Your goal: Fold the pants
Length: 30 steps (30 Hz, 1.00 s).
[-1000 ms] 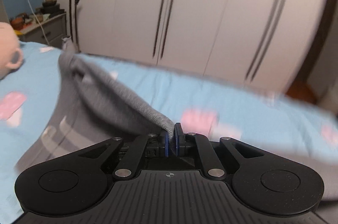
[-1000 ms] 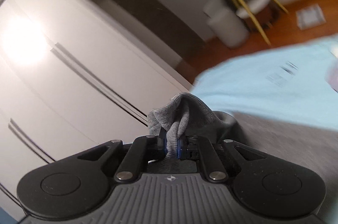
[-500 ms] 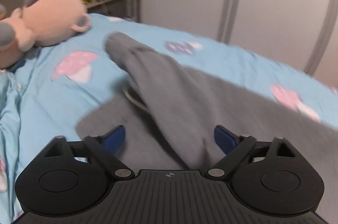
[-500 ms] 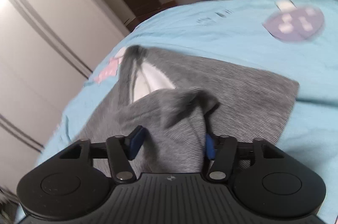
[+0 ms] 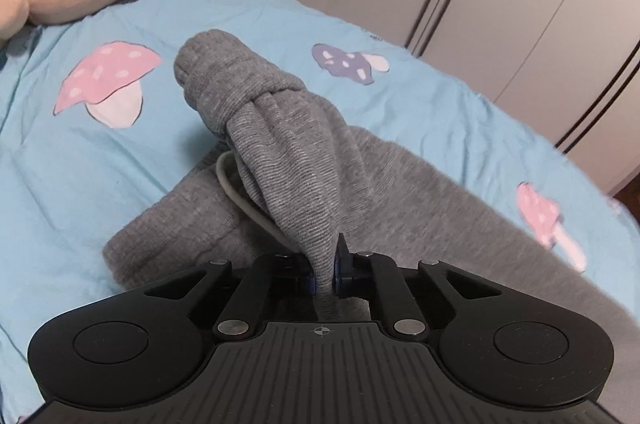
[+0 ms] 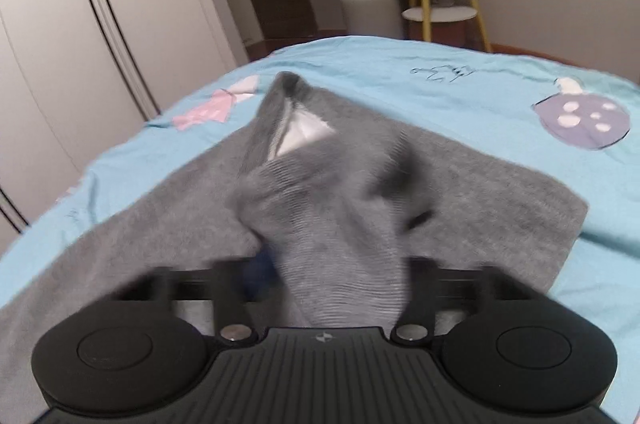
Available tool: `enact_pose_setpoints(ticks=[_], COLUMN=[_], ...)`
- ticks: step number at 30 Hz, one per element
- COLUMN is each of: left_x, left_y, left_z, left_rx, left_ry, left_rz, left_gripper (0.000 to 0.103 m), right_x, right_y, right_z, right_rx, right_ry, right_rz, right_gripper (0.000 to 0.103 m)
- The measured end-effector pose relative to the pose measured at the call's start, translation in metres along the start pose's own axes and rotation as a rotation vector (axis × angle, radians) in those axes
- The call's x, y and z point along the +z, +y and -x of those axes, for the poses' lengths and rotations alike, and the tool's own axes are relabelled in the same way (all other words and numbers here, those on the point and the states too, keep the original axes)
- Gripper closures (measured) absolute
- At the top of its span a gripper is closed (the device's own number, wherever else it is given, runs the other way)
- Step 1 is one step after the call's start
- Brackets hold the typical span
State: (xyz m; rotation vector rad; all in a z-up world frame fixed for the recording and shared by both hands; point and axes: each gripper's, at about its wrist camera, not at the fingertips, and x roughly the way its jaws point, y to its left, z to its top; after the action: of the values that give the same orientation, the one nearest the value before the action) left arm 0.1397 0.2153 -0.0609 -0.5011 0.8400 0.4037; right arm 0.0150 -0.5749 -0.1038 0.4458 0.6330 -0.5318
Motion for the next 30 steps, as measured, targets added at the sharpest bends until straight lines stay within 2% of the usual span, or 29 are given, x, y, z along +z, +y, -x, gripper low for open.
enact_pose_setpoints(ticks=[3, 6, 7, 9, 10, 11, 12, 15, 16, 18, 19, 20, 22, 23, 24, 25, 26, 27, 28, 30], left_x=[0.008, 0.016, 0.017, 0.012, 0.007, -0.002, -0.012, -0.042, -0.051, -0.057, -0.057, -0.057, -0.052, -0.049, -0.045, -0.042, -0.042, -0.038, -0.041, -0.040], left_y=[0.007, 0.009, 0.010, 0.015, 0.018, 0.021, 0.025, 0.038, 0.040, 0.042, 0.041, 0.040, 0.040, 0.040, 0.041, 0.042, 0.042, 0.041, 0.045, 0.048], left_z=[0.015, 0.041, 0.051, 0.061, 0.060, 0.054, 0.043, 0.006, -0.002, 0.001, 0.003, 0.003, 0.001, -0.001, -0.002, -0.003, -0.004, -0.006, -0.003, -0.003], left_rx=[-0.066, -0.129, -0.153, -0.189, -0.183, -0.148, -0.104, 0.001, 0.022, 0.008, 0.006, 0.008, -0.014, -0.021, -0.022, -0.013, -0.007, 0.009, 0.024, 0.011], left_ry=[-0.008, -0.049, -0.063, -0.078, -0.077, -0.054, -0.014, 0.109, 0.119, 0.063, 0.050, 0.051, 0.064, 0.069, 0.066, 0.065, 0.064, 0.061, 0.063, 0.080], left_rz=[0.060, 0.072, 0.079, 0.089, 0.085, 0.065, 0.047, 0.011, -0.003, 0.002, 0.003, 0.005, 0.012, 0.019, 0.029, 0.040, 0.042, 0.035, 0.027, 0.046], left_gripper=[0.094, 0.094, 0.094, 0.093, 0.093, 0.093, 0.093, 0.089, 0.087, 0.082, 0.079, 0.071, 0.054, 0.045, 0.044, 0.045, 0.058, 0.077, 0.080, 0.086], right_x=[0.008, 0.030, 0.037, 0.048, 0.049, 0.047, 0.043, 0.018, 0.012, 0.013, 0.016, 0.018, 0.016, 0.016, 0.018, 0.019, 0.021, 0.022, 0.023, 0.028], right_y=[0.003, -0.017, -0.024, -0.041, -0.051, -0.059, -0.066, -0.087, -0.095, -0.103, -0.104, -0.101, -0.092, -0.087, -0.080, -0.073, -0.067, -0.061, -0.054, -0.044], right_z=[0.003, 0.026, 0.038, 0.068, 0.076, 0.079, 0.075, 0.042, 0.031, 0.026, 0.027, 0.029, 0.028, 0.027, 0.025, 0.024, 0.021, 0.020, 0.019, 0.017], right_rx=[0.025, 0.151, 0.197, 0.298, 0.344, 0.328, 0.260, 0.049, 0.017, 0.046, 0.055, 0.065, 0.095, 0.099, 0.092, 0.072, 0.054, 0.031, 0.004, -0.007], right_ry=[0.009, -0.032, -0.065, -0.186, -0.214, -0.210, -0.165, 0.045, 0.110, 0.119, 0.108, 0.095, 0.082, 0.079, 0.080, 0.077, 0.075, 0.076, 0.080, 0.093], right_rz=[0.002, -0.199, -0.262, -0.340, -0.364, -0.377, -0.353, -0.315, -0.330, -0.391, -0.413, -0.416, -0.390, -0.368, -0.330, -0.293, -0.255, -0.210, -0.169, -0.141], right_gripper=[0.092, 0.094, 0.095, 0.100, 0.100, 0.100, 0.099, 0.098, 0.098, 0.097, 0.091, 0.084, 0.051, 0.044, 0.037, 0.036, 0.037, 0.057, 0.094, 0.095])
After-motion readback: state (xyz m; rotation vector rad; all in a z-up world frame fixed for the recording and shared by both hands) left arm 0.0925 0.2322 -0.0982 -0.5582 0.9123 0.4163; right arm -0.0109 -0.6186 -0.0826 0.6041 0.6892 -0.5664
